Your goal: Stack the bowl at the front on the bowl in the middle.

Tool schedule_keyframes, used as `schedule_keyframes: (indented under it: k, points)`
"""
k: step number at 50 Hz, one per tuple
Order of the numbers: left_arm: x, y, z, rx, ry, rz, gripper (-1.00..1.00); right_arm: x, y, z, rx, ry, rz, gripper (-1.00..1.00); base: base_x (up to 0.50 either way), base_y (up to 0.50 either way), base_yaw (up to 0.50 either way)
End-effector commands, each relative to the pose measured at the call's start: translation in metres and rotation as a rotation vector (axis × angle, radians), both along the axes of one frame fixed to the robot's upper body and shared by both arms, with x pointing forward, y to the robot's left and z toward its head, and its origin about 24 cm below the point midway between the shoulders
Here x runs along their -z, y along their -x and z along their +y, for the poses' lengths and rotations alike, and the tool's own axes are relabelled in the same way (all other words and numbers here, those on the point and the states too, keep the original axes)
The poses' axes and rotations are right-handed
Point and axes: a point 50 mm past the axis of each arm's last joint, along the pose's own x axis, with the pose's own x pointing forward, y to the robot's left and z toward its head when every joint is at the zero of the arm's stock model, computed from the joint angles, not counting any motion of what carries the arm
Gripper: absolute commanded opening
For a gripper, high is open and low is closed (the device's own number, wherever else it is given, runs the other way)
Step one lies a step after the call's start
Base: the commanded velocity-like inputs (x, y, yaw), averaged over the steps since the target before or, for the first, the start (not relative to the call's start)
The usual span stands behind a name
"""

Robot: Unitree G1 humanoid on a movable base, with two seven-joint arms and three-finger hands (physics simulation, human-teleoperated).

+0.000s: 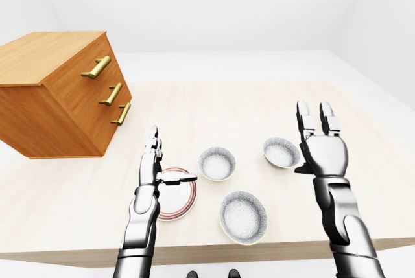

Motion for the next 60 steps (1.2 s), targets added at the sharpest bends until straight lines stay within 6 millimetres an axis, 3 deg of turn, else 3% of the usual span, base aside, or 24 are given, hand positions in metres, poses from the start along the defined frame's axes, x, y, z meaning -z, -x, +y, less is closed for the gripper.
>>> schedule_keyframes:
  k: [1,15,29,60]
  points:
    - [0.001,-0.001,0.000,0.000,0.003,0.003,1.00,0.017,-0.005,0.019,-0.030,0.266,-0.018,1.00,0.00,0.00,0.00]
    - [0.002,0.000,0.000,0.001,0.004,0.011,1.00,0.072,-0.005,0.049,-0.152,0.238,0.123,1.00,0.00,0.00,0.00]
    - [0.002,-0.001,0.000,-0.001,0.005,0.012,1.00,0.081,-0.011,0.050,-0.161,0.212,0.145,1.00,0.00,0.00,0.00]
    - [0.000,0.000,0.000,0.000,0.006,0.013,1.00,0.080,-0.022,0.024,-0.085,0.161,0.148,1.00,0.00,0.00,0.00]
